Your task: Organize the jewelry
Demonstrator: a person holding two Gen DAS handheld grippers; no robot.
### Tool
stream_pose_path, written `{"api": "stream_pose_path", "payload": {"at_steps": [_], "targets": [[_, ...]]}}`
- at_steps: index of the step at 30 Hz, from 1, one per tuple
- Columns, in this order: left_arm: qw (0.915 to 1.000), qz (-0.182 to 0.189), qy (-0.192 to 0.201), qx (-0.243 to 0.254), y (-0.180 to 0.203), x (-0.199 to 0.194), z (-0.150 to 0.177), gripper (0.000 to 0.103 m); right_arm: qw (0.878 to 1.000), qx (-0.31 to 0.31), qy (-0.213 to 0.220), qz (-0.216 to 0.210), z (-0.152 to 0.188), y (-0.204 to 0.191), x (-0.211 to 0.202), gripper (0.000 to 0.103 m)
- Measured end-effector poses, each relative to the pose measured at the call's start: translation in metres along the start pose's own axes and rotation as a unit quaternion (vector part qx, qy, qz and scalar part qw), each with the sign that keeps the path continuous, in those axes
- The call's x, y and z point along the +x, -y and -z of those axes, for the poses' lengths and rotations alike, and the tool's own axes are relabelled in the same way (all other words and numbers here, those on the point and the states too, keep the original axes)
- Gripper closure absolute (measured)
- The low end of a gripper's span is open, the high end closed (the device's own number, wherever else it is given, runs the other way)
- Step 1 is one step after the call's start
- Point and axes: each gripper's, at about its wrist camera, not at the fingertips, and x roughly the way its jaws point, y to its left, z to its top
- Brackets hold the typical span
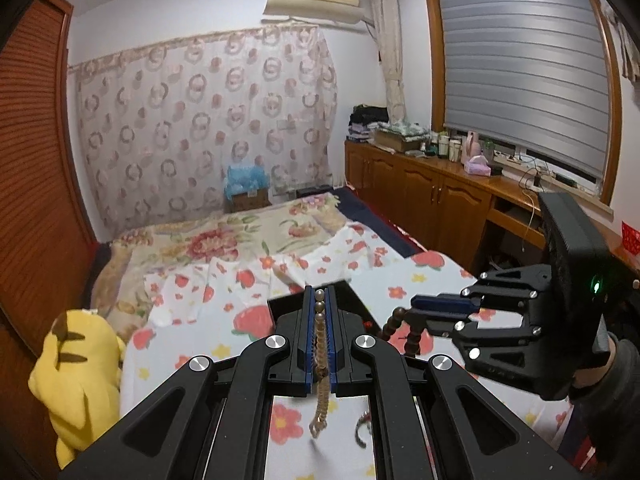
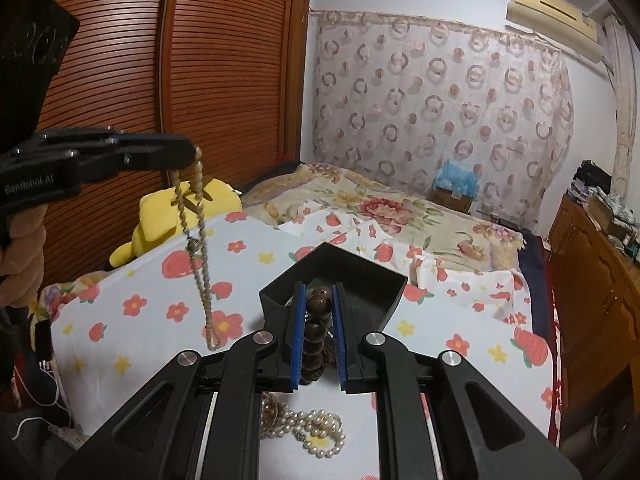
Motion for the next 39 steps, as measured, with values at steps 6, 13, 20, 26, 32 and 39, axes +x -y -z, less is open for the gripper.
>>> {"api": "stream_pose_path", "payload": {"at_steps": [6, 13, 20, 26, 32, 39], "targets": [[0.9999, -0.002, 0.01, 0.003, -0.002, 0.01, -0.021, 0.099, 1.0, -0.003, 0.001, 0.001, -0.007, 0.004, 0.006, 0.088], [1.0, -0.001, 0.008, 0.005, -0.004, 0.034, -0.041, 0.099, 1.0, 0.003, 0.004, 0.001, -0.018, 0.017, 0.016, 0.088], [0.9999, 0.0, 0.012, 0.005, -0.008, 0.052, -0.063, 0.099, 1.0, 0.01, 0.008, 0.0, -0.029, 0.035, 0.029, 0.088], [0.9999, 0.0, 0.013, 0.01, -0.008, 0.061, -0.072, 0.099, 1.0, 0.012, 0.01, -0.005, -0.033, 0.043, 0.038, 0.088], [0.9997, 0.0, -0.022, -0.007, -0.02, 0.094, -0.057, 0.099, 1.0, 0.014, 0.005, -0.008, -0.029, 0.047, 0.059, 0.088], [0.9981, 0.001, -0.06, -0.016, -0.031, 0.126, -0.027, 0.099, 0.999, 0.025, -0.017, -0.015, -0.019, 0.051, 0.088, 0.088]]}}
